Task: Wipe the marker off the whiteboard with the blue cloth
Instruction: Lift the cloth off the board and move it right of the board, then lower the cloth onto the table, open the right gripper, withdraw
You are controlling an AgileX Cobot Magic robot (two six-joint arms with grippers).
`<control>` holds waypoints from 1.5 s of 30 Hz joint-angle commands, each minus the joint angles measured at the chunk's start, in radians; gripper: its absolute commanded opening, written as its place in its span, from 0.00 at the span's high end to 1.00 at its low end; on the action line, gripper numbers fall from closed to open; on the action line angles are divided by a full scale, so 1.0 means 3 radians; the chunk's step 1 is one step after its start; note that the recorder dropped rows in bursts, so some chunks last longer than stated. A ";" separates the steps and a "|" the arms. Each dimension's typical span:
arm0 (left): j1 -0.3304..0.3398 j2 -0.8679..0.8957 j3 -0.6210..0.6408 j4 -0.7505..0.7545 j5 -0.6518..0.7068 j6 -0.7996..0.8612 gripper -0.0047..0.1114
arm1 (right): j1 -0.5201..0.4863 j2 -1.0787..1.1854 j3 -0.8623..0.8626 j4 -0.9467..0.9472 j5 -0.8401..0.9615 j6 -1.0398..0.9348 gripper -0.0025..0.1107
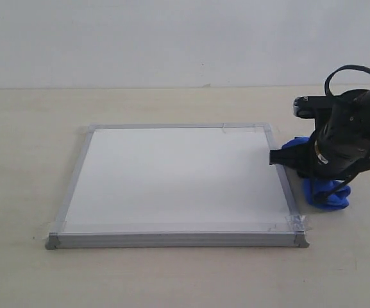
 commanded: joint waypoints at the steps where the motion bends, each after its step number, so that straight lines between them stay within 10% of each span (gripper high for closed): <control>1: -0.0011 0.0010 -0.0009 -0.0019 -0.0005 -0.0031 0.92 | -0.0011 0.0002 -0.0017 -0.0049 -0.0310 0.0045 0.55; 7: -0.0011 0.0010 -0.0009 -0.0019 -0.0005 -0.0031 0.92 | -0.0011 0.0002 -0.0017 -0.0049 -0.0206 0.0052 0.54; 13: -0.0011 0.0010 -0.0009 -0.0019 -0.0005 -0.0031 0.92 | -0.0011 0.0002 -0.0017 -0.0072 -0.0147 0.0004 0.22; 16: -0.0011 0.0010 -0.0009 -0.0019 -0.0005 -0.0031 0.92 | -0.0011 -0.0019 -0.0017 -0.0080 -0.0135 -0.0013 0.21; 21: -0.0011 0.0010 -0.0009 -0.0019 -0.0005 -0.0031 0.92 | -0.0011 -0.0176 -0.0087 -0.0129 -0.0177 -0.0060 0.38; 28: -0.0011 0.0010 -0.0009 -0.0019 -0.0005 -0.0031 0.92 | -0.0011 -0.0291 -0.0069 -0.0152 -0.0206 -0.0194 0.97; 45: -0.0011 0.0010 -0.0009 -0.0019 -0.0005 -0.0031 0.92 | -0.0011 0.0106 -0.0015 -0.0203 -0.0153 -0.0194 0.98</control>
